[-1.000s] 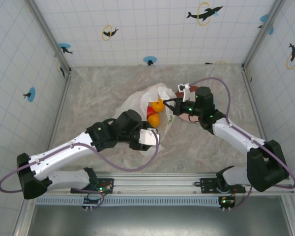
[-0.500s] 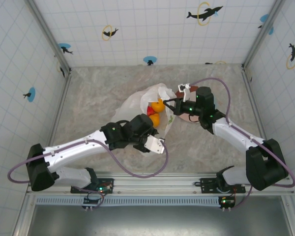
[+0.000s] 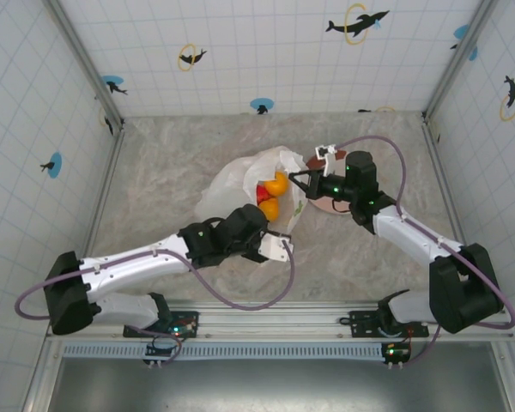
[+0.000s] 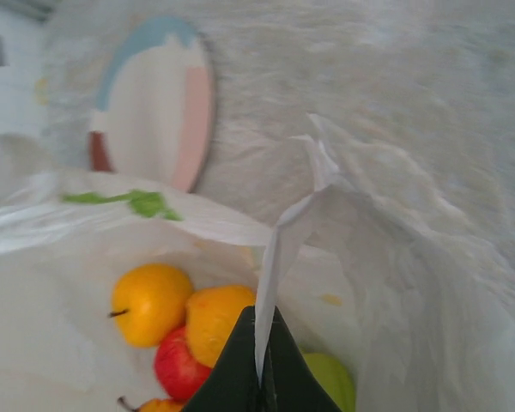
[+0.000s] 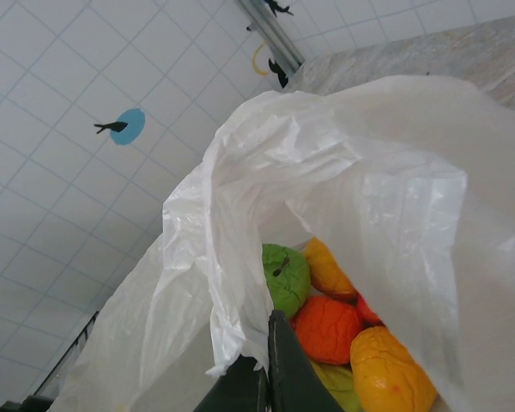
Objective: Place the fruits into the plastic bag
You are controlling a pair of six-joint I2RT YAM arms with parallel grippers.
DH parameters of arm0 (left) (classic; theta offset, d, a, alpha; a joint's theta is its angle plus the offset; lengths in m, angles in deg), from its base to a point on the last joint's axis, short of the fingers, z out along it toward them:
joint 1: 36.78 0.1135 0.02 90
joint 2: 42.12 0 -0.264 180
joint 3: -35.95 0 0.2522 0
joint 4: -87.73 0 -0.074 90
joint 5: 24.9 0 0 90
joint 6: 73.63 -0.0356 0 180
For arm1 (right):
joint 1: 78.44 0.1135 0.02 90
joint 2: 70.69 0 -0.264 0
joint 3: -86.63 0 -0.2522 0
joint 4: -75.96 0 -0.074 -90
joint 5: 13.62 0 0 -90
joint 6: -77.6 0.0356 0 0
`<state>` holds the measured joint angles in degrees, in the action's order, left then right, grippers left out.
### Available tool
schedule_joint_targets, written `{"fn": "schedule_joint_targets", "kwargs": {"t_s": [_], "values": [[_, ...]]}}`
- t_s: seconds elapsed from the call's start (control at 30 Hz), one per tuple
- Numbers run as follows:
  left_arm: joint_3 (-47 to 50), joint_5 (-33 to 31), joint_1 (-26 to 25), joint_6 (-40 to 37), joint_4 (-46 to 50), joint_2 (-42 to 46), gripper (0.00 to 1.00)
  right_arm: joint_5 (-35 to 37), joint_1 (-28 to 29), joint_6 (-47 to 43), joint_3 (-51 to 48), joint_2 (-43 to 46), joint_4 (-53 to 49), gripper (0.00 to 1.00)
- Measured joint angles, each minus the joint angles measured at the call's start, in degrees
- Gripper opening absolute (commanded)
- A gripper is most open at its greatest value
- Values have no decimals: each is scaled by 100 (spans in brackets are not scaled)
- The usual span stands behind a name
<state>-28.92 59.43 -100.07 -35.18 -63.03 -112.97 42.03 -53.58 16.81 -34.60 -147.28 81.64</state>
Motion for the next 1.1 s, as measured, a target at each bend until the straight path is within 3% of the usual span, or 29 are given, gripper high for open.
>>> {"fn": "schedule_joint_targets", "kwargs": {"t_s": [0.2,0.43,0.57,0.87,1.1], "values": [[188,-382,636,1207,-1488,575,0,605,-11,197,79,144,243,0],[-35,-643,1947,2688,-2507,927,0,1453,-13,358,546,243,603,0],[-487,-728,2719,3493,-2664,850,0,1777,-13,428,920,240,798,0],[-1567,-763,3888,4922,-2758,457,0,2105,-17,328,1928,-87,1027,0],[-1908,-723,4205,5412,-2769,-116,0,2116,-57,205,2546,-717,1062,0]]}}
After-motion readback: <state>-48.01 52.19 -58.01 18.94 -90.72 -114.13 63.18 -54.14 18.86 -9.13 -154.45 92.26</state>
